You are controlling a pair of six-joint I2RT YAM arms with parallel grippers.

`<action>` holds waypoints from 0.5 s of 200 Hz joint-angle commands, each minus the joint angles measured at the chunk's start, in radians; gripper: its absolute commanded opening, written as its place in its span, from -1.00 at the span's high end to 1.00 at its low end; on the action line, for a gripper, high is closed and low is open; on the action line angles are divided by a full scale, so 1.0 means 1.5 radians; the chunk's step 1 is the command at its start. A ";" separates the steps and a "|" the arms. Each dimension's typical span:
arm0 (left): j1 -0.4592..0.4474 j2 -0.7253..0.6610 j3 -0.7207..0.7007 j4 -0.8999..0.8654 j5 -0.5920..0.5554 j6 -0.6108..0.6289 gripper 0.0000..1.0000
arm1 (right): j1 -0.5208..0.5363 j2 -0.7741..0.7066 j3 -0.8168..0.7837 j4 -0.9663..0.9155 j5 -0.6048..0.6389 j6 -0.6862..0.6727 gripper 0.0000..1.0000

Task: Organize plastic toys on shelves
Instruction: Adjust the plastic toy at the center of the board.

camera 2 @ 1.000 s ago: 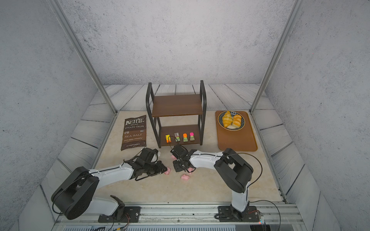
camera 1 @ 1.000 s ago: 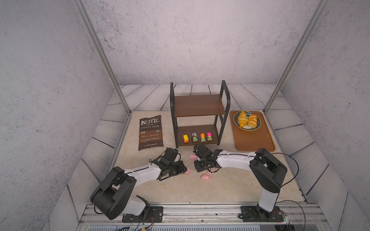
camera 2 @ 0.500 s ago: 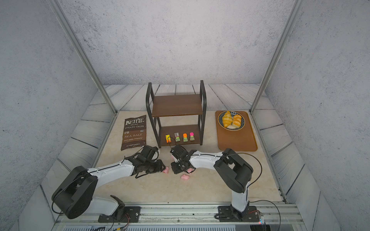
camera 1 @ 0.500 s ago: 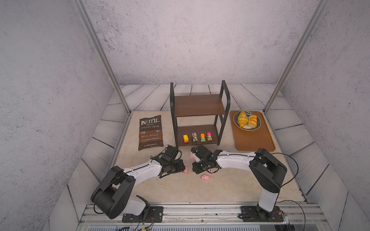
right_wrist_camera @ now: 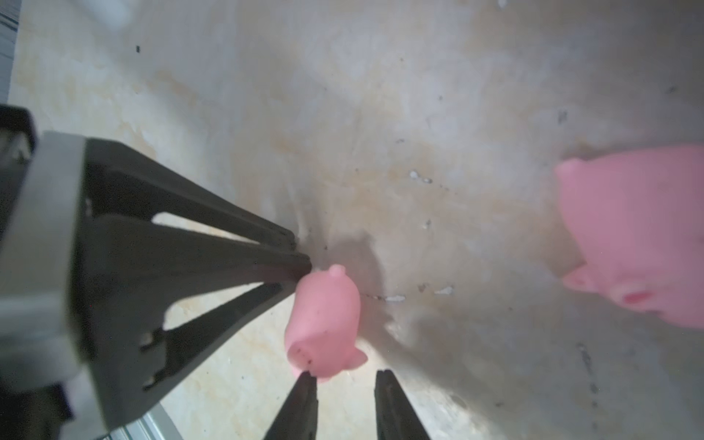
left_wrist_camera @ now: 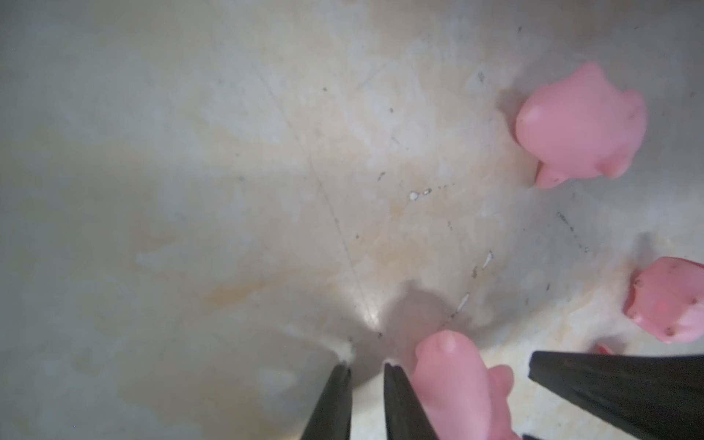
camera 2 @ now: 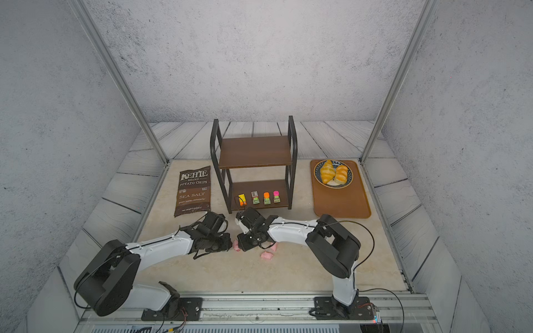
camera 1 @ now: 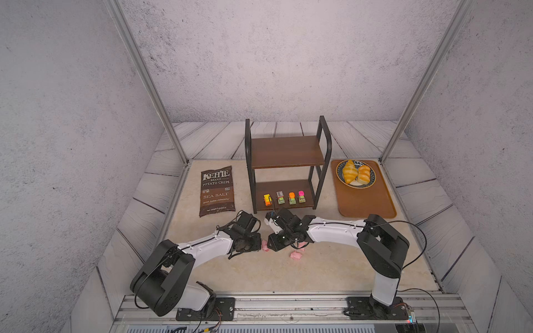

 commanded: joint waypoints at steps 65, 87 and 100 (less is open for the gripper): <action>-0.001 0.003 -0.011 -0.041 -0.039 0.000 0.55 | 0.016 0.026 0.034 -0.031 -0.008 -0.026 0.30; 0.005 -0.017 -0.015 -0.068 -0.079 -0.016 0.51 | 0.017 0.005 0.019 -0.024 0.000 -0.029 0.16; 0.008 -0.033 -0.015 -0.086 -0.101 -0.027 0.43 | 0.017 -0.013 0.007 -0.014 0.003 -0.027 0.09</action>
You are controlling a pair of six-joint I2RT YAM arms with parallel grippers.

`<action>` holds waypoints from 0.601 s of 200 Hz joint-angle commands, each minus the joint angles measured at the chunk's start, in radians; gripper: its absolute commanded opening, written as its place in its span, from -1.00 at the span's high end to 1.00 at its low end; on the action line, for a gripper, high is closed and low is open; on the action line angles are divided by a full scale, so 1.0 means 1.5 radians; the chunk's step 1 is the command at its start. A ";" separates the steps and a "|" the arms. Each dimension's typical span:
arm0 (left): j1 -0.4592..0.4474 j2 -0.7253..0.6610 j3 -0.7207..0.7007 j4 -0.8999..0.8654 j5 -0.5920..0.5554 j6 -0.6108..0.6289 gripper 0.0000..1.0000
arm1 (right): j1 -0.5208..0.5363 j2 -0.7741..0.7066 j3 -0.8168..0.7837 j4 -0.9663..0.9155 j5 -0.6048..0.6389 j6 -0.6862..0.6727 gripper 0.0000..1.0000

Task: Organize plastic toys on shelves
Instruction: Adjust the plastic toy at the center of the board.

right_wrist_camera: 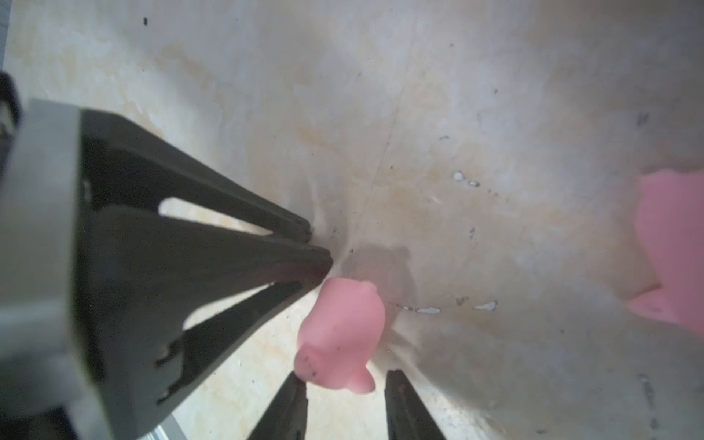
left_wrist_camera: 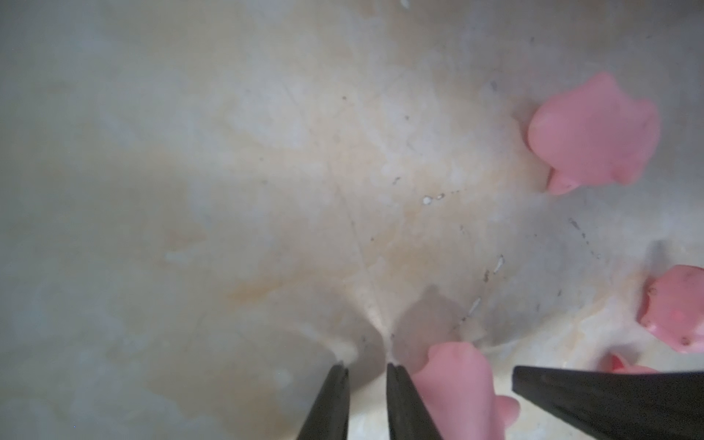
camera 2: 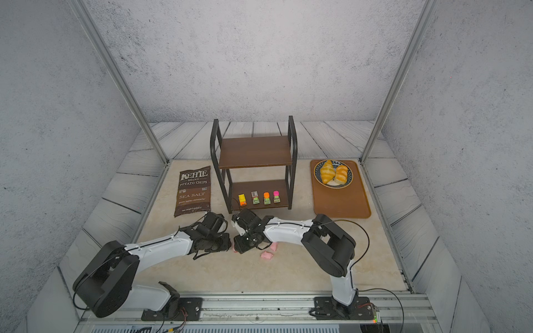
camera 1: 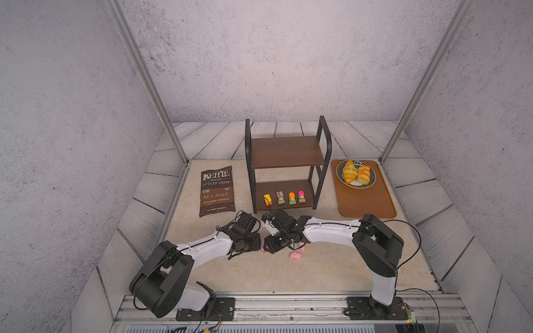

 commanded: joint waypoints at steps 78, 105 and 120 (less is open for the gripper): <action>0.007 -0.033 -0.021 -0.050 0.050 0.009 0.48 | 0.003 -0.044 -0.038 -0.003 0.082 0.028 0.17; 0.007 -0.024 -0.034 -0.020 0.096 -0.001 0.58 | 0.002 -0.051 -0.039 -0.007 0.084 0.027 0.19; 0.006 -0.018 -0.035 -0.006 0.111 -0.002 0.58 | 0.002 -0.058 -0.040 -0.010 0.087 0.024 0.18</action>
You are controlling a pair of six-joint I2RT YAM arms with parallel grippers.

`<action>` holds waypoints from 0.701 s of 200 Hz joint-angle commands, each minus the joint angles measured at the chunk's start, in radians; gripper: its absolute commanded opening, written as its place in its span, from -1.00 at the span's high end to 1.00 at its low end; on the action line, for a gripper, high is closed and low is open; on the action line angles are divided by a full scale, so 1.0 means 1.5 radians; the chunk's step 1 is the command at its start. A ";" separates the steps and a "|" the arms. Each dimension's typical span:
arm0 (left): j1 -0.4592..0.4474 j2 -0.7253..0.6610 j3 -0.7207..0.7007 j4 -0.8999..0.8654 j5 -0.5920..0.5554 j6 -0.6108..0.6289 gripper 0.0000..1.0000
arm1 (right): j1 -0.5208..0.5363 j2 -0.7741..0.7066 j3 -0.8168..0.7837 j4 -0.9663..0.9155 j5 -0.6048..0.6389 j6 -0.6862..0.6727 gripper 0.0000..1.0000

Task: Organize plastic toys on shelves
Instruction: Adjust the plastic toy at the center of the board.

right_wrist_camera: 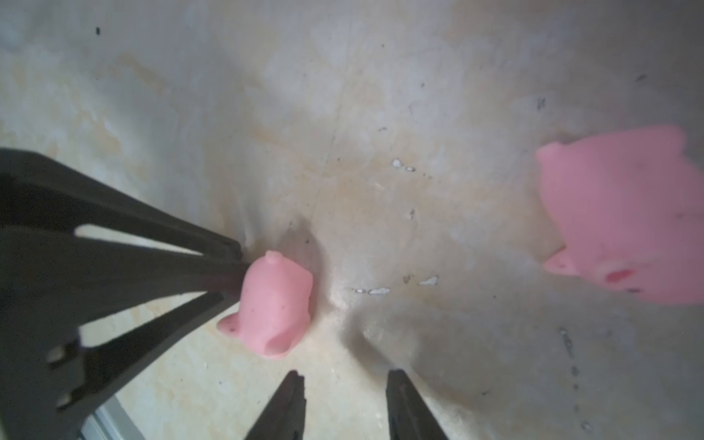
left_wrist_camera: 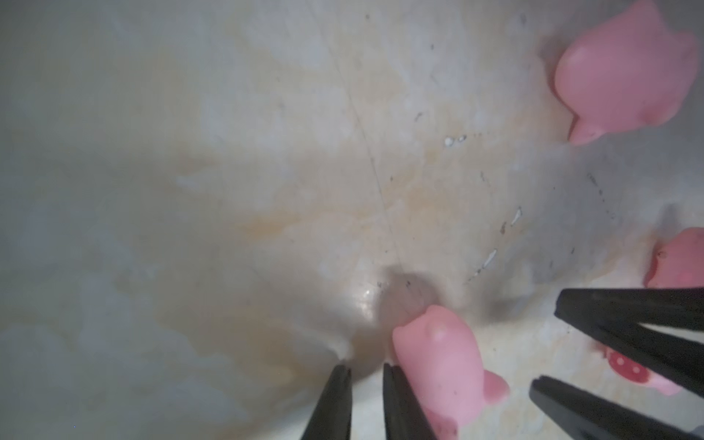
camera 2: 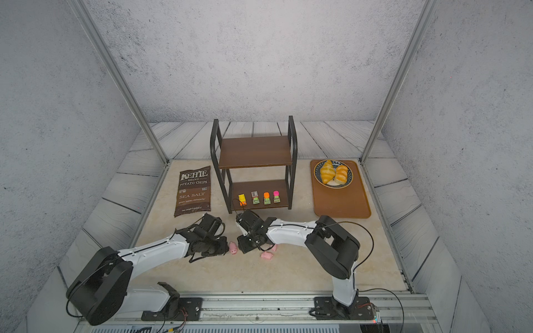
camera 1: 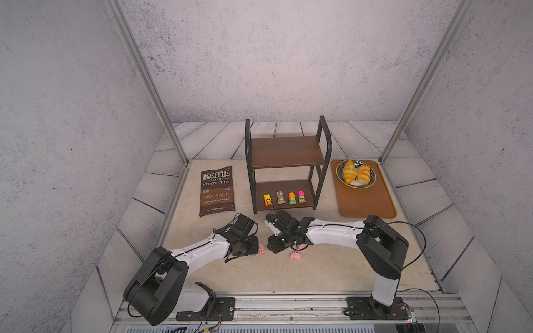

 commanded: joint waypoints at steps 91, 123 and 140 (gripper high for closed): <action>0.002 0.030 -0.015 0.051 0.076 -0.009 0.58 | -0.003 -0.046 -0.027 0.011 -0.034 0.012 0.03; 0.002 0.024 -0.013 0.037 0.067 -0.005 0.58 | -0.004 -0.051 -0.005 -0.064 0.056 0.010 0.09; 0.002 0.022 -0.014 0.041 0.081 -0.003 0.58 | -0.004 -0.048 0.002 -0.084 0.086 0.012 0.14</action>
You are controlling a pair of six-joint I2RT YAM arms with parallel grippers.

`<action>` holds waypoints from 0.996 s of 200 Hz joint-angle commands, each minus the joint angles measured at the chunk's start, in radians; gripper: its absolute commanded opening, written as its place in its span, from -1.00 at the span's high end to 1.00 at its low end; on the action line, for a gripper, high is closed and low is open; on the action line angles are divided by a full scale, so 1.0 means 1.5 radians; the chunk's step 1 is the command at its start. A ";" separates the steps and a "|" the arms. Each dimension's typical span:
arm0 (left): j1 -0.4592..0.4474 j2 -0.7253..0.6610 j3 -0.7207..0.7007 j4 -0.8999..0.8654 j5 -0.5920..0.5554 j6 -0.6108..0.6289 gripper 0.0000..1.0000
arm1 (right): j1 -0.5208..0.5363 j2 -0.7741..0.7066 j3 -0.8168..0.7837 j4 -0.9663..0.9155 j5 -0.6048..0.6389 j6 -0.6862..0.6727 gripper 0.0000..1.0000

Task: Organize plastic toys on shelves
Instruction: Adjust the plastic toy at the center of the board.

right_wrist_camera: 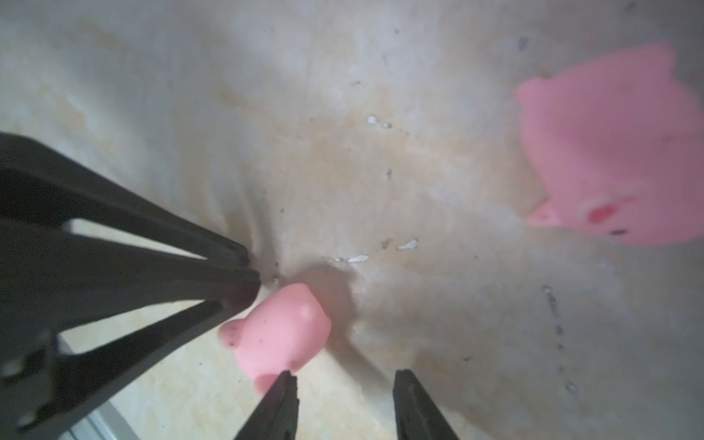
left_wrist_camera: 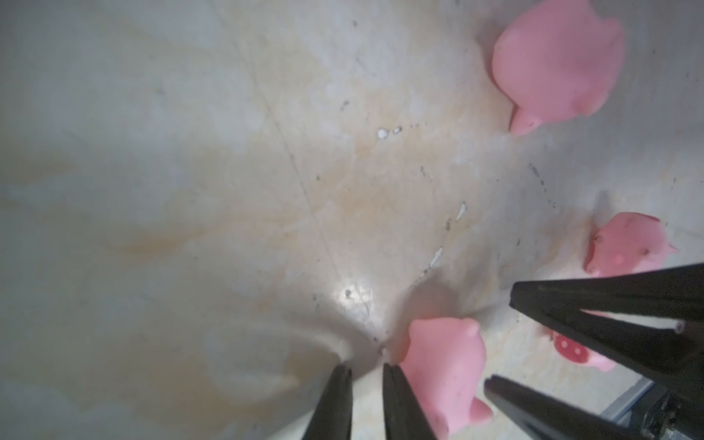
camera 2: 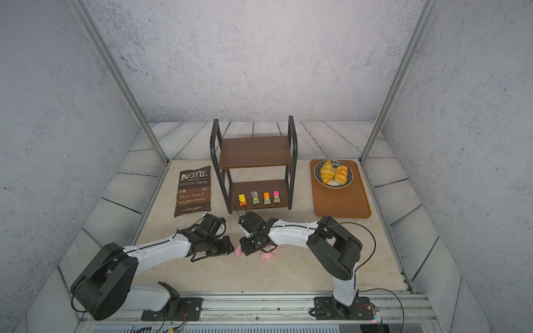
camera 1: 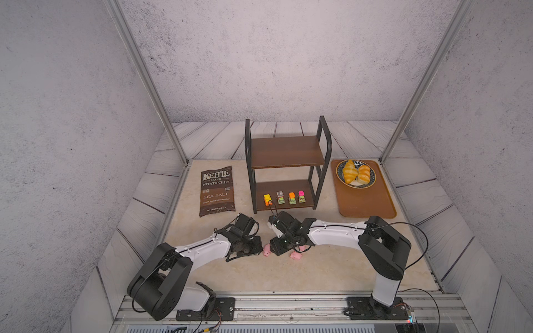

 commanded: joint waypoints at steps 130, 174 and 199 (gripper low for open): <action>0.001 0.017 -0.020 0.040 0.049 -0.030 0.58 | -0.001 0.080 0.140 -0.071 0.006 -0.025 0.28; 0.001 0.013 -0.026 0.054 0.065 -0.038 0.56 | -0.019 0.034 0.120 -0.078 0.020 -0.019 0.27; 0.001 0.008 -0.028 0.041 0.061 -0.027 0.54 | -0.025 -0.006 0.089 -0.079 0.018 -0.016 0.25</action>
